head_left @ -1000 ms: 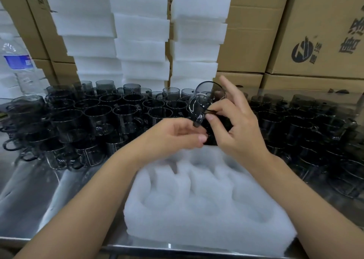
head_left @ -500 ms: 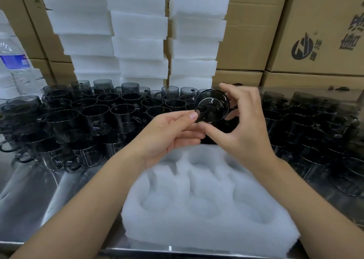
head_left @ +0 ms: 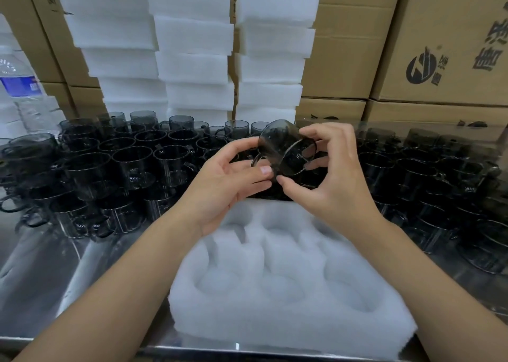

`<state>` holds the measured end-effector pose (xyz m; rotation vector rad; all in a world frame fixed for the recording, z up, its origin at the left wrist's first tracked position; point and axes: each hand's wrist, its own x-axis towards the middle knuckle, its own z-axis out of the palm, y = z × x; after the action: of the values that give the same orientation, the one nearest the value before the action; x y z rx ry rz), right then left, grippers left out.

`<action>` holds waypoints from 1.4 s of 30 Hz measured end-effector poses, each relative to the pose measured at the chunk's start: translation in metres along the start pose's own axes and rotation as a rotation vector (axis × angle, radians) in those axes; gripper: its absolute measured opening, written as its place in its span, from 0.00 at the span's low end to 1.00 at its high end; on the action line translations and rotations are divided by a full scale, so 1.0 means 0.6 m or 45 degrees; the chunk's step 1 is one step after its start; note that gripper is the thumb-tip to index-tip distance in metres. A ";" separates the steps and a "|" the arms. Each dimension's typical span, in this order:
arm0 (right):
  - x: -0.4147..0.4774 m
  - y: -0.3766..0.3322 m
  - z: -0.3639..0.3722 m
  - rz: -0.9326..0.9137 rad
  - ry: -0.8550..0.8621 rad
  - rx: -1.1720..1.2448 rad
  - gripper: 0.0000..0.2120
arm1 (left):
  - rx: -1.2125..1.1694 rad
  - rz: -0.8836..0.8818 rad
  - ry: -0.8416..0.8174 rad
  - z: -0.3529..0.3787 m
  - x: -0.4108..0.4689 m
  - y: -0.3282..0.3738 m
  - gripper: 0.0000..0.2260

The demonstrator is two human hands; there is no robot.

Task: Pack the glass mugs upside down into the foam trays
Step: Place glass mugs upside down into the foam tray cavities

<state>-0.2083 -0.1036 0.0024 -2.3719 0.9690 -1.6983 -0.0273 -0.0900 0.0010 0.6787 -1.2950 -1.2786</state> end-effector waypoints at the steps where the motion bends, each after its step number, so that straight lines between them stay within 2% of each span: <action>1: 0.000 0.001 0.001 0.007 -0.008 0.038 0.29 | -0.008 0.024 0.009 -0.001 0.000 0.000 0.20; 6: 0.000 0.005 0.005 0.018 -0.056 0.159 0.32 | -0.003 0.084 0.088 -0.002 0.000 -0.001 0.17; 12: -0.002 0.008 0.004 0.001 -0.138 0.206 0.32 | -0.006 0.100 0.162 -0.001 0.000 -0.002 0.20; 16: -0.003 0.004 0.003 0.022 -0.126 0.262 0.31 | -0.027 0.122 0.123 -0.001 -0.001 -0.002 0.18; 20: 0.000 -0.011 -0.005 0.029 -0.093 0.273 0.26 | -0.010 0.103 -0.007 -0.005 -0.002 -0.002 0.17; 23: 0.008 -0.020 -0.012 0.113 -0.105 0.330 0.22 | 0.066 0.052 -0.034 -0.006 0.000 -0.003 0.20; 29: 0.021 -0.023 -0.011 0.245 -0.135 0.321 0.19 | 0.067 0.077 -0.079 -0.002 -0.003 0.000 0.17; 33: 0.022 -0.029 -0.005 0.207 -0.172 0.317 0.24 | 0.060 0.073 -0.054 -0.005 -0.005 0.006 0.18; 39: 0.039 -0.043 0.000 0.297 -0.258 0.344 0.26 | 0.456 -0.047 -0.097 -0.040 -0.021 0.038 0.11; 42: 0.045 -0.055 0.005 0.376 -0.394 0.317 0.26 | 0.641 -0.074 -0.080 -0.069 -0.056 0.044 0.18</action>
<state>-0.1859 -0.0922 0.0372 -2.1218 0.9354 -1.2240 0.0259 -0.0635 0.0058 1.0387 -1.6805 -1.0273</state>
